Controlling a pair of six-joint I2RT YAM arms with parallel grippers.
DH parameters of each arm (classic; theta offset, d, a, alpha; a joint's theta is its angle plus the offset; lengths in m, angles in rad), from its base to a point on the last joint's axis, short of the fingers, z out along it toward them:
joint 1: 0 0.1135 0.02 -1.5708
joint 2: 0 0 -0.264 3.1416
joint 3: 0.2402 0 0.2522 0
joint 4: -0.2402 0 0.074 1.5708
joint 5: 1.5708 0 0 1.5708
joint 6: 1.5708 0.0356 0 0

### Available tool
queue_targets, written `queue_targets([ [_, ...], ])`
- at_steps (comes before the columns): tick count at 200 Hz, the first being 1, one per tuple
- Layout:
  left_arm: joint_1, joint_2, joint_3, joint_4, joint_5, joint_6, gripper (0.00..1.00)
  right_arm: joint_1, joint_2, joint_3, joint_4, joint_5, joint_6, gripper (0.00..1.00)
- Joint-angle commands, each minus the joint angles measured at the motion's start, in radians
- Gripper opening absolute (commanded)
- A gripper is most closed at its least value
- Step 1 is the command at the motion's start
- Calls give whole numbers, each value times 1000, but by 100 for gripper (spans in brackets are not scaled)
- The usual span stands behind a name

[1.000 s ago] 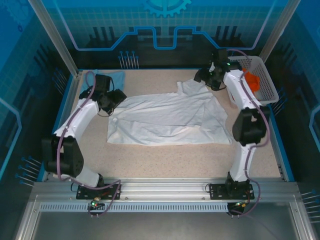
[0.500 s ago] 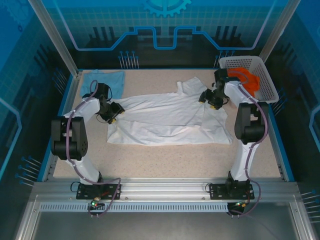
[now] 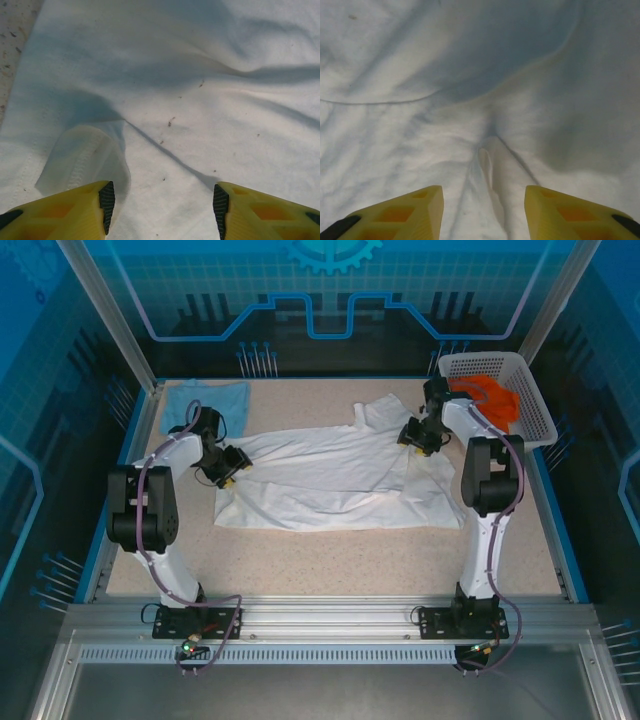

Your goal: Fold and stack the t-shirts

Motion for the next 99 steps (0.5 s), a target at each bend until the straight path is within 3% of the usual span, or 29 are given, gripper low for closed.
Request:
queue_targets([
  [1,5,9,38,-43,-10,30,57,8,34,44,-23,11,-3,41],
  [16,5,12,49,-54,-23,36,56,11,44,56,-22,8,-4,36],
  [66,-5,24,86,-104,-116,72,55,12,57,60,-19,5,-7,34],
  [99,-9,46,87,-108,-122,89,51,11,63,60,-17,3,-8,30],
])
